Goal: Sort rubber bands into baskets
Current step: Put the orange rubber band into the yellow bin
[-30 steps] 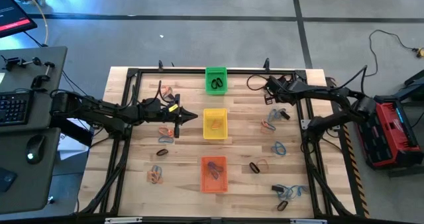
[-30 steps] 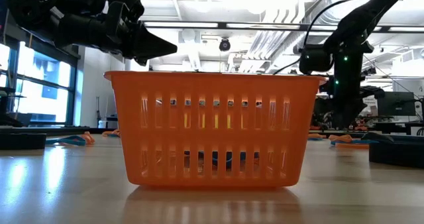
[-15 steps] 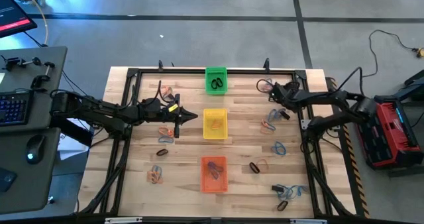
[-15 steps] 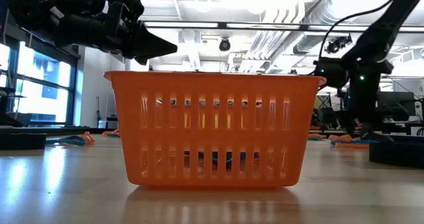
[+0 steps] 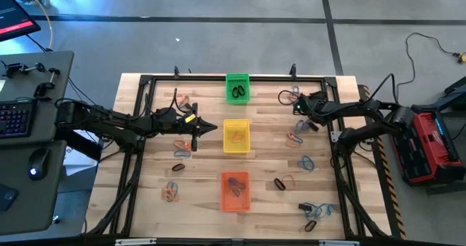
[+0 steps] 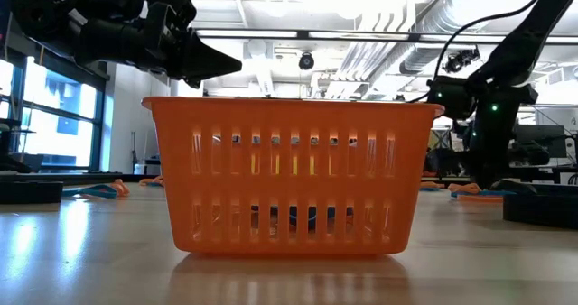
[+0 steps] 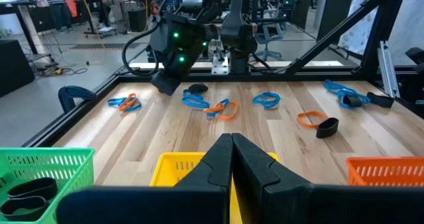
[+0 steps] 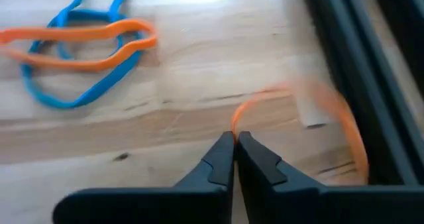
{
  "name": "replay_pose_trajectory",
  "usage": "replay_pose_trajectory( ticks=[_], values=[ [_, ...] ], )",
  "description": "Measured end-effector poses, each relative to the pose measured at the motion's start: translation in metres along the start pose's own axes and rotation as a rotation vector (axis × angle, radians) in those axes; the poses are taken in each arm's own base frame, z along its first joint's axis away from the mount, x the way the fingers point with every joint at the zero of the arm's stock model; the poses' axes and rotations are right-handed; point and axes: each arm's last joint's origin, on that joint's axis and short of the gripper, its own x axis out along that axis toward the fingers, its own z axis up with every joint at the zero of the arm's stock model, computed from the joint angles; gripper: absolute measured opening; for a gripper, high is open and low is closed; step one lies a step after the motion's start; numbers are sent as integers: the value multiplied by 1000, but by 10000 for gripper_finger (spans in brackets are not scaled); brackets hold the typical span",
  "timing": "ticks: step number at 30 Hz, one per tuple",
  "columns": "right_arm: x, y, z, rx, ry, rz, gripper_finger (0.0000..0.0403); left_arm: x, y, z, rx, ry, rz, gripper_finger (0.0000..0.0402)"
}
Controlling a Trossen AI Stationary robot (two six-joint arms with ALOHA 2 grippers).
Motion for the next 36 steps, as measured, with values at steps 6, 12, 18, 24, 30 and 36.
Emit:
replay_pose_trajectory(
  ticks=[6,12,18,24,30,36],
  values=[
    [-15,18,4,-79,44,80,2,0,0,1,-18,-8,0,0],
    [-33,37,6,-151,18,154,0,0,0,1,-23,-15,0,0],
    [-56,55,8,-219,-15,225,0,0,0,3,-23,-30,2,0],
    [-85,77,11,-294,-67,345,0,0,0,7,-21,-71,4,0],
    [-121,97,8,-370,-119,481,0,0,0,6,-21,-67,5,0],
    [-163,113,-11,-501,-143,710,0,0,0,6,-33,-62,6,0]
  ],
)
